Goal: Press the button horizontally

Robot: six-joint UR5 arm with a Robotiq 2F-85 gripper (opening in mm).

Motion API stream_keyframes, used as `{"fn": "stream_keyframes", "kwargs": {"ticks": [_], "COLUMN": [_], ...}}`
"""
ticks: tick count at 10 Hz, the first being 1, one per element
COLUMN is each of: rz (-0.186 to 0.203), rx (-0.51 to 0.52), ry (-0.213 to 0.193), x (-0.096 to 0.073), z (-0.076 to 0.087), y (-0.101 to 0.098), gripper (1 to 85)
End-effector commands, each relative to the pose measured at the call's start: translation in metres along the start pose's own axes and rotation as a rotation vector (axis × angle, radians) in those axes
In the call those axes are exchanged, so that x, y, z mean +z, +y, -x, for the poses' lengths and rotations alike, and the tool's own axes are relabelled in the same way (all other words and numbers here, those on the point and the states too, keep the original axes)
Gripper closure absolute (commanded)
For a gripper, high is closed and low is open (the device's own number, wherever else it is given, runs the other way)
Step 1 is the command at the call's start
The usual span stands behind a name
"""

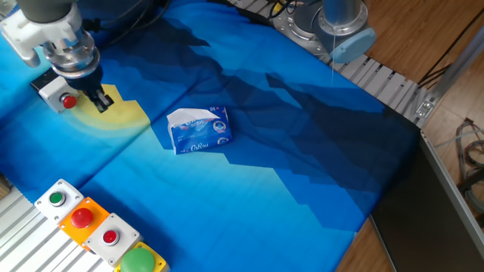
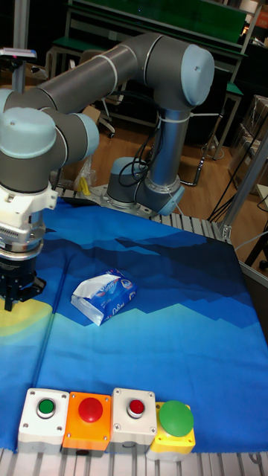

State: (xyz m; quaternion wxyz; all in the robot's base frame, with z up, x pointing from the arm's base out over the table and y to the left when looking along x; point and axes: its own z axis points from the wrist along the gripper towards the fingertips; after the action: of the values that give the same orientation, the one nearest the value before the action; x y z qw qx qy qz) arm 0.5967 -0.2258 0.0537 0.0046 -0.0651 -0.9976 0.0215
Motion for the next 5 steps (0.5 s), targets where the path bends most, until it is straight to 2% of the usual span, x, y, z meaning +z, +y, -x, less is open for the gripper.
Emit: {"fn": "stream_keyframes", "kwargs": {"ticks": [1,2,3,4,5], "rz": [0.009,0.019,0.024,0.044,0.025], "rx": [-0.042,-0.068,-0.091,-0.071,-0.054], "ry": [0.001,0.0,-0.005,0.007,0.012], "x": [-0.005,-0.001,-0.001,-0.001,-0.001], "z": [0.008,0.013,0.015,0.011,0.01], "y": [-0.038,-0.058,-0.057,-0.052,-0.057], "gripper": [84.7,84.7,84.7,84.7,84.7]}}
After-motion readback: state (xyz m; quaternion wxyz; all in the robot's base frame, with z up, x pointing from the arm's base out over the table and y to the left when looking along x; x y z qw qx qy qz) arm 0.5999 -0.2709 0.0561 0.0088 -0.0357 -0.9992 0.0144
